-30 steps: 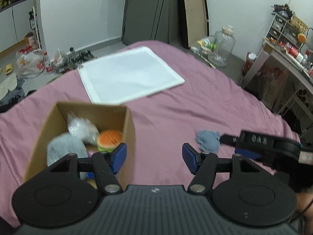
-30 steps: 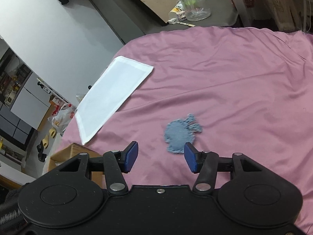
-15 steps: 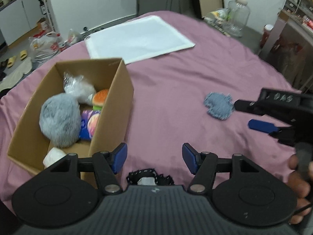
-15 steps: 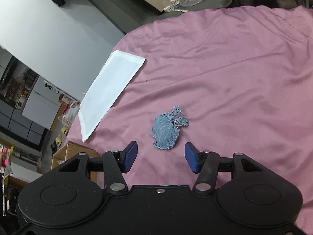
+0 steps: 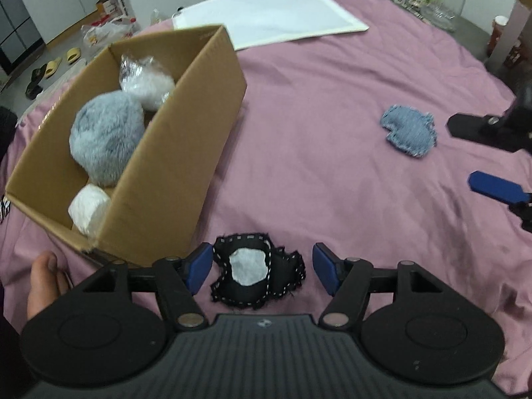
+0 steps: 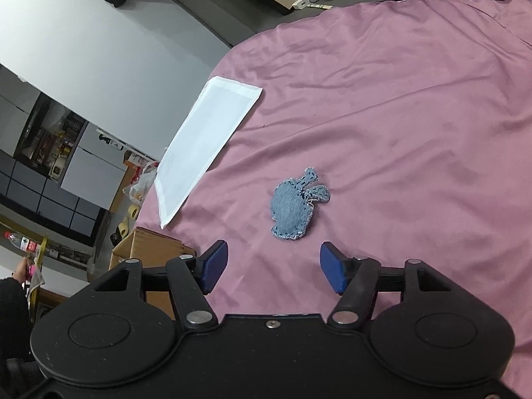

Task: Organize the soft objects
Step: 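Grasp the black lace item with the left tool while the right tool approaches the denim plush, then close the right tool on the blue denim fish plush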

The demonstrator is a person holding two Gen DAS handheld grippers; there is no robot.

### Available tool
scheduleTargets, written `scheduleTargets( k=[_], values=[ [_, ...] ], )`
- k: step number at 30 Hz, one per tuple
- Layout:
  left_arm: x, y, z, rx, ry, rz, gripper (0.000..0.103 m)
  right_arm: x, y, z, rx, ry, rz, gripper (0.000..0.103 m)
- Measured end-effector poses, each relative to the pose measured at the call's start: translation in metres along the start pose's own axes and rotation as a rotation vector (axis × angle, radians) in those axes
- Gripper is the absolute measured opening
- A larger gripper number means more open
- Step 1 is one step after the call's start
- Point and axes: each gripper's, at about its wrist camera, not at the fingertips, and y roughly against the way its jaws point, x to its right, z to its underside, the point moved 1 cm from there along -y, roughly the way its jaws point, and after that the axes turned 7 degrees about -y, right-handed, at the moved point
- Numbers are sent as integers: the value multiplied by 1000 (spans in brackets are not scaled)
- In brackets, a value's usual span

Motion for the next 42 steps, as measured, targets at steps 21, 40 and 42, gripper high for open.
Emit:
scheduleTargets(
  k=[21,40,42],
  values=[
    [6,-5,-16,20,118,34,14,13,-17,-7,-22,7,0,65],
    [1,-11,-55,93,115,103,14,21,-55,-17,-30,-25,4,52],
    [-2,-12,-57,90,119,111,14,19,-58,-18,-25,-13,2,50]
  ],
)
